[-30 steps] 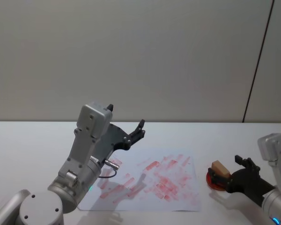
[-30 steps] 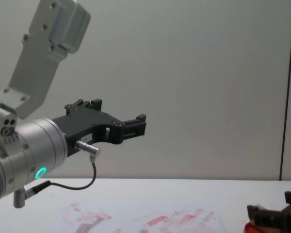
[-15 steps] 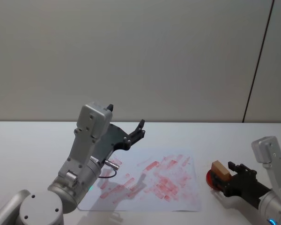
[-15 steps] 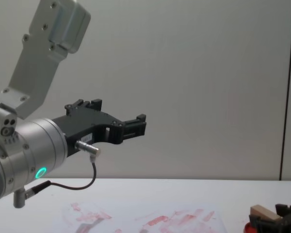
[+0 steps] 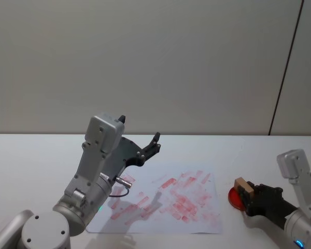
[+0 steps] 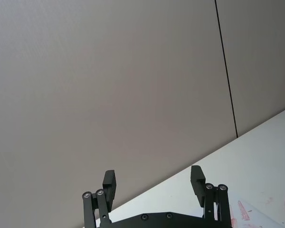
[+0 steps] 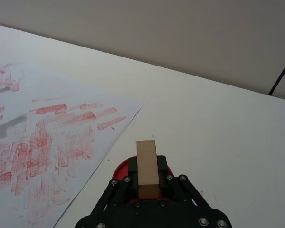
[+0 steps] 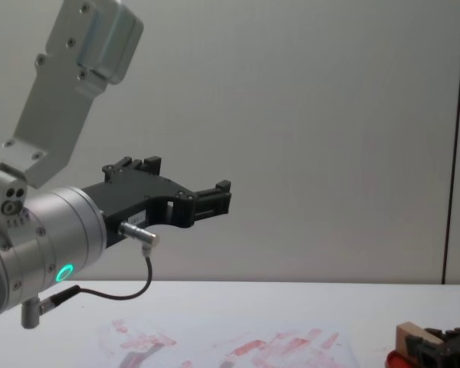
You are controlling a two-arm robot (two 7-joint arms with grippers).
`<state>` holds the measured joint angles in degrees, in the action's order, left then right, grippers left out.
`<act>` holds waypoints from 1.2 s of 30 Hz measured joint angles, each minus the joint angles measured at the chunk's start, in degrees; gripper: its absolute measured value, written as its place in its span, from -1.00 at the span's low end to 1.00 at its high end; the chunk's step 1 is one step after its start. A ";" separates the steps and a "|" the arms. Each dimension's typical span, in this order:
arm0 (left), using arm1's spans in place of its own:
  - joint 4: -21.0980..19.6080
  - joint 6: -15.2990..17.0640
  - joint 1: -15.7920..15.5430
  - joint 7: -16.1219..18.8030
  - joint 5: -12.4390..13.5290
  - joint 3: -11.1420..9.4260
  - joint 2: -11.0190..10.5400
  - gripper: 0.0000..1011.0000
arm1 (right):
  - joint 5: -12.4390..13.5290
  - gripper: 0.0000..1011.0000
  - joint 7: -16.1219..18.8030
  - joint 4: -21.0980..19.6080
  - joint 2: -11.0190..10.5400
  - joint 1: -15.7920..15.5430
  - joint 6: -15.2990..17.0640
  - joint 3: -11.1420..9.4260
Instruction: Use the one hand to pick up the stamp and affix it onto the A4 paper.
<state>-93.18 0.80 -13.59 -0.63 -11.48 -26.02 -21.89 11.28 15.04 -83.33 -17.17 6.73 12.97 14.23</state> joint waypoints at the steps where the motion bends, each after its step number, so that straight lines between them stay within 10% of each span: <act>1: 0.00 0.00 0.00 0.00 0.00 0.00 0.00 0.98 | 0.02 -0.54 0.01 0.03 0.03 0.04 0.00 0.00; 36: 0.00 0.00 0.00 0.00 0.00 0.00 0.00 0.98 | -1.15 -0.57 6.60 -5.88 1.81 -0.01 -2.48 3.05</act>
<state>-93.17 0.80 -13.59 -0.62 -11.48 -26.02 -21.89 10.13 21.64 -89.21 -15.36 6.72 10.49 17.28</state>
